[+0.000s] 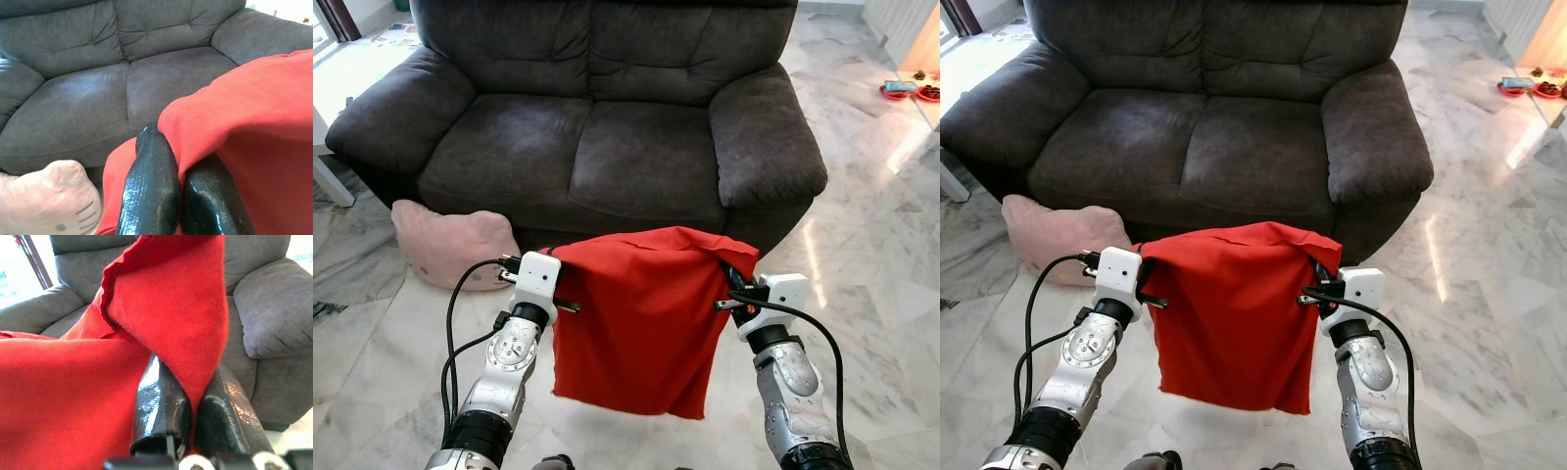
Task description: Move the pillow to the sofa from floor
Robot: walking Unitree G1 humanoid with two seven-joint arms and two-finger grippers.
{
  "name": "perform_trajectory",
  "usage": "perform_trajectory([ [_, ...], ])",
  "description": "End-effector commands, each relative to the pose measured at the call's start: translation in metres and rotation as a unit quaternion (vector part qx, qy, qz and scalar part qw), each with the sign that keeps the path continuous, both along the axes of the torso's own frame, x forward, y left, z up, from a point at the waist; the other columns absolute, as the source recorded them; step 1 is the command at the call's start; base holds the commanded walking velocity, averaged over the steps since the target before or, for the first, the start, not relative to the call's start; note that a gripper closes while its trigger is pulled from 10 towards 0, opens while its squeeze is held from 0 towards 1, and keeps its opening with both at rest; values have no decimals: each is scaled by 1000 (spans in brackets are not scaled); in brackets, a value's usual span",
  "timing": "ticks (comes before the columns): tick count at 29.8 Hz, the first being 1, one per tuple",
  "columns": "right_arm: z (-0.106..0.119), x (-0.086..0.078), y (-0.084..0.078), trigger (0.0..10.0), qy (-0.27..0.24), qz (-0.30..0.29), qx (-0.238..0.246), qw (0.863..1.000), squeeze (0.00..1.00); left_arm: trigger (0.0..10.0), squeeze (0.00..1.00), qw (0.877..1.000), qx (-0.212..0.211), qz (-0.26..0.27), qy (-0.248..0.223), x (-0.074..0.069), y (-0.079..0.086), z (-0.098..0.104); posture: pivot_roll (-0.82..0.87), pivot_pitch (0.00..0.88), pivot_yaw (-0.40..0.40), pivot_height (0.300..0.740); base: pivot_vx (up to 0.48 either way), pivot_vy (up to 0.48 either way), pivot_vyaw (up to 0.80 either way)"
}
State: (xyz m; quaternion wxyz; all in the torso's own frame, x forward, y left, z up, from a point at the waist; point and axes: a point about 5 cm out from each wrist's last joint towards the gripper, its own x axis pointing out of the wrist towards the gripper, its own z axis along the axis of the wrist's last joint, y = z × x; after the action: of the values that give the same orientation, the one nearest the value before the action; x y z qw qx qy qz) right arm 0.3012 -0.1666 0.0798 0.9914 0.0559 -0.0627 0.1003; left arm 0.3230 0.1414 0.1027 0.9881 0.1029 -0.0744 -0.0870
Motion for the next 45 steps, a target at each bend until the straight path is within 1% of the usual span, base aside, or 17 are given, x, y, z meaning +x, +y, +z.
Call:
perform_trajectory([
  [1,11,5,0,10000,-24,-4,5,1000,0,10000,0,998,-8,-6,-62,2,-2,23,-59,106,-12,740,0,0,-800],
  [4,12,6,0,10000,-26,-4,7,1000,0,10000,0,998,-10,-5,-66,2,-3,24,-60,111,-14,740,0,0,-267],
  [15,13,6,1,10000,-29,-5,7,1000,0,10000,0,998,-9,2,-69,3,0,26,-57,122,-14,740,284,0,0],
  [18,14,7,1,10000,-30,-4,16,999,0,10000,0,997,-9,3,-70,3,1,26,-57,122,-13,740,296,0,-800],
  [26,15,7,-1,10000,-32,-7,7,999,0,10000,0,997,-10,3,-72,2,0,27,-58,124,-14,740,299,0,0],
  [33,15,7,2,10000,-33,-4,11,999,0,10000,0,997,-10,5,-76,2,1,28,-56,124,-14,740,300,0,0],
  [35,15,8,3,10000,-32,-3,9,999,0,10000,0,997,-9,6,-76,2,1,28,-56,124,-14,740,300,0,-450],
  [36,15,8,4,10000,-31,-2,18,999,0,10000,0,997,-9,6,-77,2,2,28,-56,124,-14,740,300,0,-800],
  [39,15,8,3,10000,-32,-3,9,999,0,10000,0,997,-9,6,-78,2,2,28,-57,124,-14,740,296,0,-800],
  [41,15,8,3,10000,-33,-3,12,999,0,10000,0,997,-9,8,-78,2,2,28,-58,122,-15,740,304,0,-631],
  [45,15,7,2,10000,-35,-3,9,999,0,10000,0,997,-9,9,-79,1,2,28,-60,118,-14,740,301,0,0],
])
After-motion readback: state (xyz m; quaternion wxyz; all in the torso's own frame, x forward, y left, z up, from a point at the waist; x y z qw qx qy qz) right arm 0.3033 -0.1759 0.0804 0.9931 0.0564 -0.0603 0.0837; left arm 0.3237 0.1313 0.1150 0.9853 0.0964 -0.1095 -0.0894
